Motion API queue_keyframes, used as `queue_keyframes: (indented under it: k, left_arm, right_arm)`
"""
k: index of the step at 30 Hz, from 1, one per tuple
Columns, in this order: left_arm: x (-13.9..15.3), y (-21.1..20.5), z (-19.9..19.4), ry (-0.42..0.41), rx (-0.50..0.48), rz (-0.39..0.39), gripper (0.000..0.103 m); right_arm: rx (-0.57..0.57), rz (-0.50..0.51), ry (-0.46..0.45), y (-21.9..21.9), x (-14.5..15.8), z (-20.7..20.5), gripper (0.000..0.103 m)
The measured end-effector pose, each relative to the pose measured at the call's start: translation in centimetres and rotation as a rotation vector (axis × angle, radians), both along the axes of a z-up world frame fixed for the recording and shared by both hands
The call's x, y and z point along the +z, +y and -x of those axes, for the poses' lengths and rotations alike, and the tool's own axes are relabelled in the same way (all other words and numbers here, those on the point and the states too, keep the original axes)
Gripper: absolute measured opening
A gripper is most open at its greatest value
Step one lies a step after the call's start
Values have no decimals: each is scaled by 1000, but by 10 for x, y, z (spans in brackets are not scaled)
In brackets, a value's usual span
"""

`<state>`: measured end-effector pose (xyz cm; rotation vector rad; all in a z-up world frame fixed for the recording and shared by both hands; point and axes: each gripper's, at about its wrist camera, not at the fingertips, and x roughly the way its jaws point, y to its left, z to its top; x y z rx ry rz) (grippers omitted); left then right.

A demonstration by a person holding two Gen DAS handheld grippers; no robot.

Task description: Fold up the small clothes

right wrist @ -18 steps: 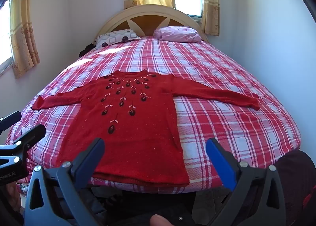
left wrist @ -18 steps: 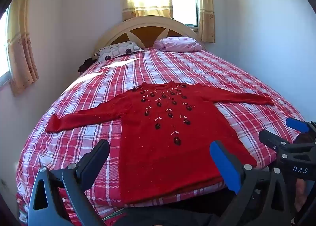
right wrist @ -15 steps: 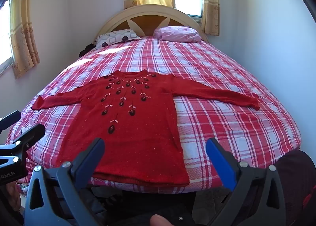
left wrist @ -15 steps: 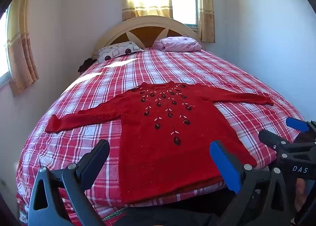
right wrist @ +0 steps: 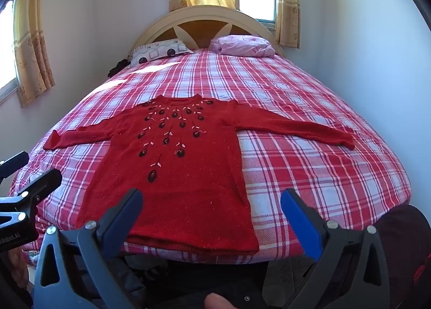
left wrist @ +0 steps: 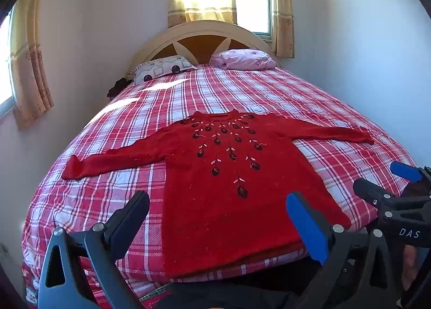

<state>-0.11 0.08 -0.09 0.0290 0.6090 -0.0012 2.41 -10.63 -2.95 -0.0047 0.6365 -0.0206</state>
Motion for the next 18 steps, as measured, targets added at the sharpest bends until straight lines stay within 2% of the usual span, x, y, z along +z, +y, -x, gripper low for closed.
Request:
queue_keyframes:
  k: [18]
  left_arm:
    - [-3, 3, -3, 5, 15, 4, 102]
  right_arm:
    - [3, 2, 5, 0, -1, 0, 103]
